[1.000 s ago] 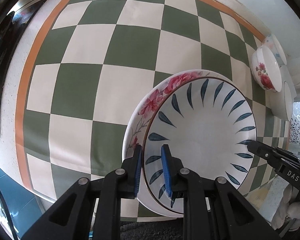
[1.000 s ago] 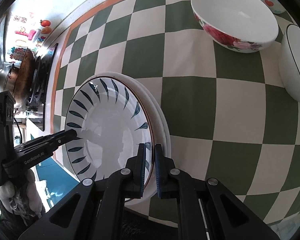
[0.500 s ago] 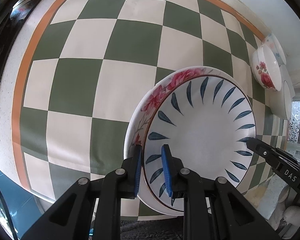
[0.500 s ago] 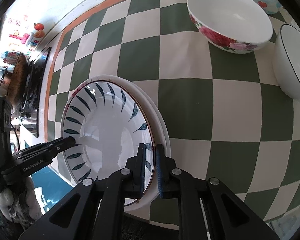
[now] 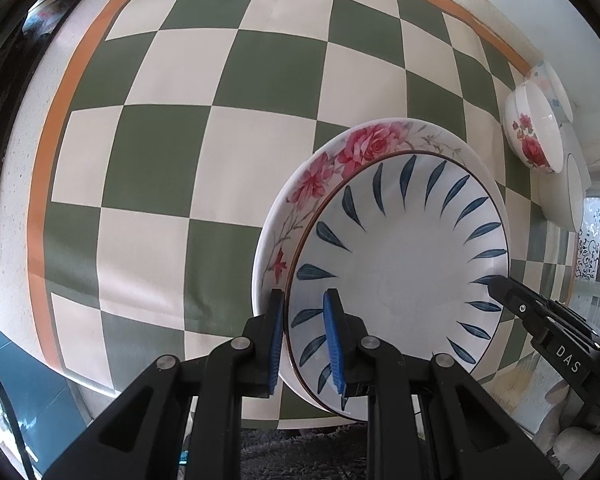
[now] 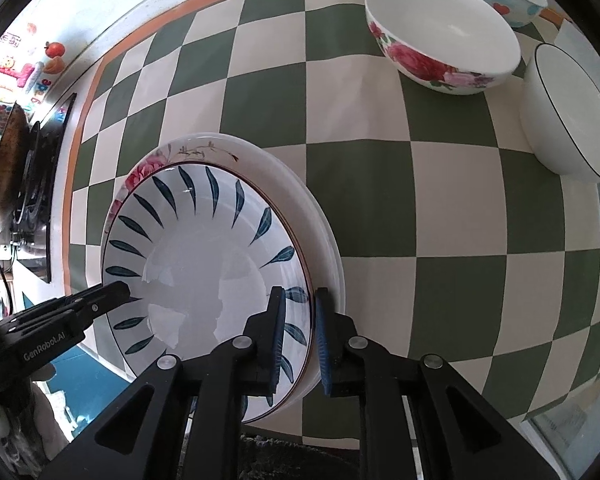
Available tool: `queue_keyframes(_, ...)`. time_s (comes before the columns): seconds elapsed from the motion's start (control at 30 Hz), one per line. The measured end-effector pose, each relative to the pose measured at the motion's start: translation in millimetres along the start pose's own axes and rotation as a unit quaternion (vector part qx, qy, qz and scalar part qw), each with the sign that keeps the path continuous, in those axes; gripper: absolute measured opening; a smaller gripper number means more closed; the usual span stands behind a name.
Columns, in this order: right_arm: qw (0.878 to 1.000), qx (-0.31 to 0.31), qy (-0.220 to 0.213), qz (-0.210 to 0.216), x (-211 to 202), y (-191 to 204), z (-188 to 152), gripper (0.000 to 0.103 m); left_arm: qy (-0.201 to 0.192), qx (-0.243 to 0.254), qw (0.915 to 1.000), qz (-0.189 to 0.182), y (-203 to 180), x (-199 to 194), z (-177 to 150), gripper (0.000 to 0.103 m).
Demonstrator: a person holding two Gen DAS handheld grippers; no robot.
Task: Organize plates and bowls
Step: 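Set the plate stack down on the checkered cloth and open both tools, then move both tools toward the white bowls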
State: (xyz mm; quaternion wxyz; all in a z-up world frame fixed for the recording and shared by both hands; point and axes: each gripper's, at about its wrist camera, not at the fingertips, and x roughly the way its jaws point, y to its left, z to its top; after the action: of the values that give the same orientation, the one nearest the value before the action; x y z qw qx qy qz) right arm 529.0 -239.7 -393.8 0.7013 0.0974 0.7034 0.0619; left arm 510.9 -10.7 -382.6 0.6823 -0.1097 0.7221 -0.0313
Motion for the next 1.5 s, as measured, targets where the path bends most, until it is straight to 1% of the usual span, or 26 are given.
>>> queue_keyframes(0.13,1.0,0.007,-0.004,-0.003,-2.7,-1.1,-3.1,0.017,0.004,0.001,1.0,0.001,-2.2,0.7,0.9,0.018)
queue_keyframes(0.23,1.0,0.007,-0.008,0.0,-5.9,-1.4,-5.1,0.022,0.0,0.002,1.0,0.007,-4.0,-2.1,-1.3,0.018)
queue_keyframes(0.27,1.0,0.008,-0.012,0.001,-8.5,-1.4,-5.9,0.026,-0.003,0.003,1.0,0.009,-4.7,-3.8,-2.1,0.019)
queue_keyframes(0.3,1.0,0.006,-0.014,0.002,-10.7,-0.4,-6.6,0.032,-0.006,0.004,0.9999,0.011,-5.8,-5.5,-3.0,0.019)
queue_keyframes(0.37,1.0,0.002,-0.023,-0.003,-16.6,2.9,-8.9,0.039,-0.015,0.005,0.9997,0.017,-7.1,-10.1,-6.1,0.02)
queue_keyframes(0.43,1.0,-0.006,-0.029,-0.007,-21.8,7.5,-12.0,0.045,-0.025,0.006,0.9996,0.015,-7.0,-17.2,-10.8,0.026)
queue_keyframes(0.5,0.999,-0.012,-0.036,-0.009,-27.5,12.4,-16.6,0.057,-0.038,0.009,0.9991,0.019,-7.7,-25.9,-17.2,0.031)
queue_keyframes(0.53,0.999,-0.015,-0.04,-0.009,-30.9,14.5,-19.5,0.061,-0.044,0.014,0.9987,0.021,-7.7,-30.3,-20.1,0.033)
queue_keyframes(0.57,0.999,-0.017,-0.047,-0.01,-36.2,16.0,-23.6,0.066,-0.053,0.019,0.9981,0.026,-8.9,-35.7,-23.9,0.035)
queue_keyframes(0.6,0.998,-0.018,-0.053,-0.011,-41.3,17.8,-27.5,0.07,-0.061,0.022,0.9974,0.03,-9.5,-41.0,-26.9,0.041)
queue_keyframes(0.63,0.998,-0.019,-0.06,-0.012,-47.1,19.7,-31.9,0.072,-0.073,0.026,0.9965,0.033,-10.6,-47.8,-31.4,0.05)
queue_keyframes(0.67,0.997,-0.019,-0.068,-0.012,-54.3,21.8,-36.5,0.077,-0.083,0.031,0.9954,0.037,-12.2,-54.2,-35.4,0.054)
queue_keyframes(0.7,0.997,-0.02,-0.074,-0.013,-61.1,23.7,-40.7,0.082,-0.096,0.036,0.9938,0.041,-13.6,-62.8,-40.8,0.063)
queue_keyframes(0.73,0.996,-0.021,-0.081,-0.015,-68.9,25.6,-45.5,0.084,-0.105,0.038,0.9929,0.042,-11.8,-69.1,-43.3,0.072)
queue_keyframes(0.77,0.996,-0.022,-0.09,-0.018,-77.5,27.8,-50.8,0.086,-0.115,0.038,0.9918,0.041,-11.0,-76.9,-47.2,0.076)
queue_keyframes(0.8,0.994,-0.024,-0.1,-0.022,-86.2,30.3,-55.7,0.088,-0.127,0.04,0.9905,0.036,-12.5,-85.2,-52.6,0.079)
queue_keyframes(0.83,0.993,-0.027,-0.109,-0.024,-94.9,32.8,-60.8,0.089,-0.134,0.042,0.9895,0.035,-9.9,-92.4,-54.9,0.085)
queue_keyframes(0.87,0.992,-0.03,-0.121,-0.026,-106.6,36.1,-67.9,0.091,-0.144,0.045,0.9878,0.038,-10.4,-99.3,-58.6,0.088)
queue_keyframes(0.9,0.991,-0.031,-0.129,-0.029,-113.6,37.4,-71.4,0.092,-0.158,0.049,0.9855,0.04,-12.1,-108.0,-64.1,0.09)
queue_keyframes(0.97,0.987,-0.032,-0.151,-0.039,-132.0,42.3,-82.2,0.093,-0.173,0.053,0.9827,0.039,-14.0,-121.3,-71.4,0.092)
queue_keyframes(1.03,0.985,-0.032,-0.166,-0.039,-148.1,46.5,-92.1,0.094,-0.188,0.06,0.9796,0.037,-17.2,-135.4,-80.9,0.097)
queue_keyframes(1.17,0.98,-0.032,-0.192,-0.041,-179.4,54.4,-116.3,0.094,-0.212,0.078,0.9734,0.038,-24.0,-159.9,-102.6,0.098)
queue_keyframes(1.33,0.972,-0.032,-0.226,-0.049,-211.5,58.9,-147.8,0.095,-0.231,0.093,0.9681,0.026,-30.4,-181.5,-131.2,0.098)
queue_keyframes(1.5,0.968,-0.029,-0.244,-0.049,-232.8,60.6,-171.4,0.096,-0.255,0.104,0.9609,0.029,-34.3,-198.6,-155.0,0.098)
